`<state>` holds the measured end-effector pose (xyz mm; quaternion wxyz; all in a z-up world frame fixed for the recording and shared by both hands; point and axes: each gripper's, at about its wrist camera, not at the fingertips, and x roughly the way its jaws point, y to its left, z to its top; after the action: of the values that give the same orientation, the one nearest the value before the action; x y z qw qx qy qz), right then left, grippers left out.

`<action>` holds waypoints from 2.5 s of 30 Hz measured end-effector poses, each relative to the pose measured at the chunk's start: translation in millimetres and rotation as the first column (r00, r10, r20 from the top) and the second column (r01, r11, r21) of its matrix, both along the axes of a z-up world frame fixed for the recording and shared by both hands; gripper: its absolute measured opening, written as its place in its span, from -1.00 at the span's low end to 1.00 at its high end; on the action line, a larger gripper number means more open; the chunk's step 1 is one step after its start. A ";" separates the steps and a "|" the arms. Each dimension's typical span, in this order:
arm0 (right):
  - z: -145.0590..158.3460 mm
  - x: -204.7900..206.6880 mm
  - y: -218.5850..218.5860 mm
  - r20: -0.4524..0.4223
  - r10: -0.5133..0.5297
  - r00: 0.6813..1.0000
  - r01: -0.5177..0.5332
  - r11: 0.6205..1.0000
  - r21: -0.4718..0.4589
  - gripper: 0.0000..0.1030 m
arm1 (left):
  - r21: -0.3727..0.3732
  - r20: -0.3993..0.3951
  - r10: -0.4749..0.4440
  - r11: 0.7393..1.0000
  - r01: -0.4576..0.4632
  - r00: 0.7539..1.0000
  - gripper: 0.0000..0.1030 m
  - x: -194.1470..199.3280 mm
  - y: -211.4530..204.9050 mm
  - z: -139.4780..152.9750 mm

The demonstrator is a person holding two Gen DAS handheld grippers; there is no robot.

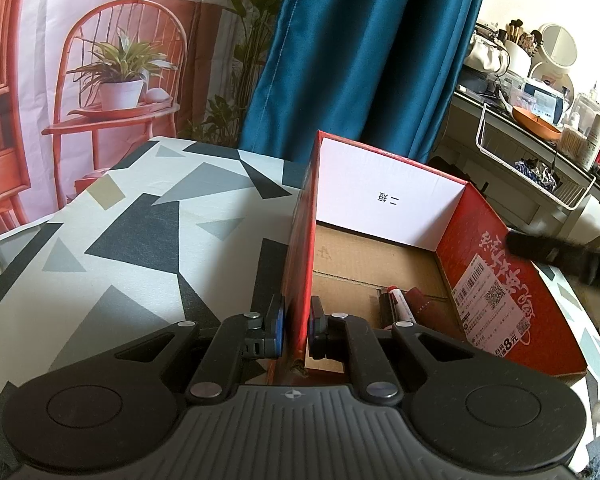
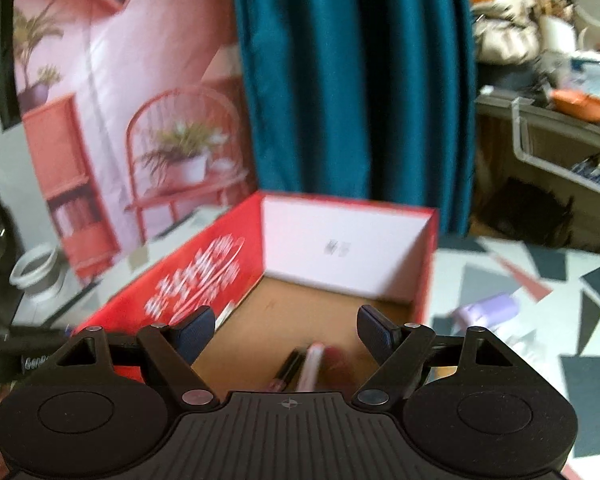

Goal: Organize rigid objects
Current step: 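Return the right tool and grasp the clear box of floss picks, then carry the floss pick box into the red box and release it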

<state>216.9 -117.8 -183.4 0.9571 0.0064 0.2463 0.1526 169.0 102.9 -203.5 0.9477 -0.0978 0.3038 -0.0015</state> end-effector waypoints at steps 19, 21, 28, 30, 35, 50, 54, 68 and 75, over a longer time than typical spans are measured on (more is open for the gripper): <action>-67.3 32.2 -148.6 0.128 -0.432 0.893 0.426 0.902 0.075 0.46 | -0.001 0.007 0.006 1.000 -0.006 1.000 -0.77 -1.5 1.6 -0.8; -84.9 44.2 -154.4 0.091 -0.464 0.881 0.462 0.886 0.046 0.46 | -0.002 0.008 0.006 1.000 -0.006 1.000 -0.77 -1.7 1.9 -0.9; -120.2 77.0 -156.6 0.019 -0.516 0.856 0.516 0.856 -0.033 0.46 | -0.002 0.008 0.006 1.000 -0.006 1.000 -0.77 -1.8 1.5 -1.1; -125.9 85.7 -157.4 -0.024 -0.538 0.843 0.537 0.842 -0.049 0.43 | -0.003 0.009 0.006 1.000 -0.006 1.000 -0.77 -1.8 1.3 -1.2; -132.2 97.7 -159.1 -0.074 -0.548 0.833 0.542 0.836 -0.085 0.37 | -0.006 0.010 0.006 1.000 -0.006 1.000 -0.76 -2.2 1.1 -1.0; -134.6 102.9 -151.5 -0.080 -0.553 0.829 0.538 0.829 -0.154 0.00 | -0.008 0.012 0.007 1.000 -0.007 1.000 -0.76 -1.6 1.9 -0.4; -134.1 100.0 -153.7 -0.086 -0.549 0.831 0.536 0.833 -0.137 -0.01 | -0.009 0.012 0.007 1.000 -0.007 1.000 -0.76 -1.4 2.1 -0.4; -98.7 54.1 -160.9 -0.203 -0.479 0.854 0.501 0.863 0.069 -0.03 | -0.005 0.001 -0.002 1.000 0.002 1.000 -0.76 -1.6 3.2 -0.2; -34.8 21.3 -125.3 -0.071 -0.339 0.938 0.346 0.925 0.155 -0.03 | -0.003 0.002 -0.001 1.000 0.001 1.000 -0.76 -1.5 3.2 -0.2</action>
<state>238.2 -243.1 -218.2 0.9597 0.1318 0.2482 0.0030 167.5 106.1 -203.6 0.9478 -0.0992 0.3029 -0.0024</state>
